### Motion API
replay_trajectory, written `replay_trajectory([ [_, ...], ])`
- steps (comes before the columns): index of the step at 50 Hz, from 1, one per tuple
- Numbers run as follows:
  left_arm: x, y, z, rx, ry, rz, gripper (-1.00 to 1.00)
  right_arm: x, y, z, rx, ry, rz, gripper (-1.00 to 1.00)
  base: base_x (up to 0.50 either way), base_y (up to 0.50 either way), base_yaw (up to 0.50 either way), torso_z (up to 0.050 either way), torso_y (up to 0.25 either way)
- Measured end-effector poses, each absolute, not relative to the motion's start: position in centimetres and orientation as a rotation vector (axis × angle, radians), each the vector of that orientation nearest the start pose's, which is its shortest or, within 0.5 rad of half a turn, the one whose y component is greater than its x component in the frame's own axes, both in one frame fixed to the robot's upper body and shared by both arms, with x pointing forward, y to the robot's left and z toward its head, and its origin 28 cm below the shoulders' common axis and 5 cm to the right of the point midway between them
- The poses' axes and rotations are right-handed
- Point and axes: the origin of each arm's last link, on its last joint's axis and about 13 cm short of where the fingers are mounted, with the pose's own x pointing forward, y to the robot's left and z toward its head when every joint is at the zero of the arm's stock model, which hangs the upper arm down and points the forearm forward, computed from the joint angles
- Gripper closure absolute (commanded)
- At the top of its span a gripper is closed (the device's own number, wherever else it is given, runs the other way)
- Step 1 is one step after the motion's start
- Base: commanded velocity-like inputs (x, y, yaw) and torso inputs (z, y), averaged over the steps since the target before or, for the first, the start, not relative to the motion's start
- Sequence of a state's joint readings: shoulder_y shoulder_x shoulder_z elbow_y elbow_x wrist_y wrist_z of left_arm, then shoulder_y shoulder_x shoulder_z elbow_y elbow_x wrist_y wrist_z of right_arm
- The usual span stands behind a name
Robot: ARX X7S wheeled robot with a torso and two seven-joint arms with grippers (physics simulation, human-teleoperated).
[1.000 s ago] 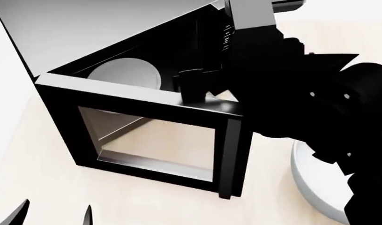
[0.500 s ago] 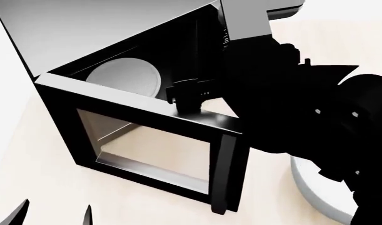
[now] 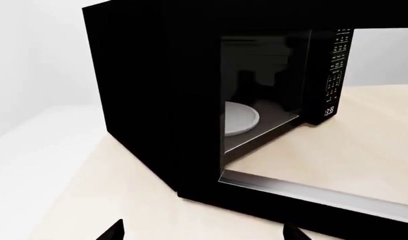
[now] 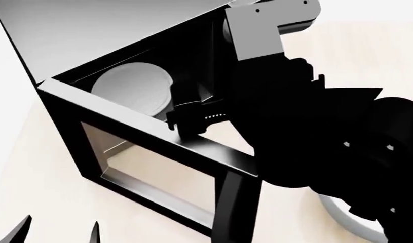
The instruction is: Open the microwave.
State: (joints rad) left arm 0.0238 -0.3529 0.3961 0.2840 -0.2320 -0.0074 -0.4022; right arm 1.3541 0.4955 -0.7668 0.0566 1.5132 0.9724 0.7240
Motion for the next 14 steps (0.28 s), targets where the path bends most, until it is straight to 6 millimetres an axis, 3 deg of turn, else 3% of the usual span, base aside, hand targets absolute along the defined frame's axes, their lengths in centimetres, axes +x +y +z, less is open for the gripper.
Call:
replay_trajectory([
  [14,18.85,19.55,5.18,0.032,-0.132,-0.057,-1.00,30.47,-7.42,28.06,-0.101,0.322,0.315,-1.00,0.00,0.00,0.00,0.000,0.000],
])
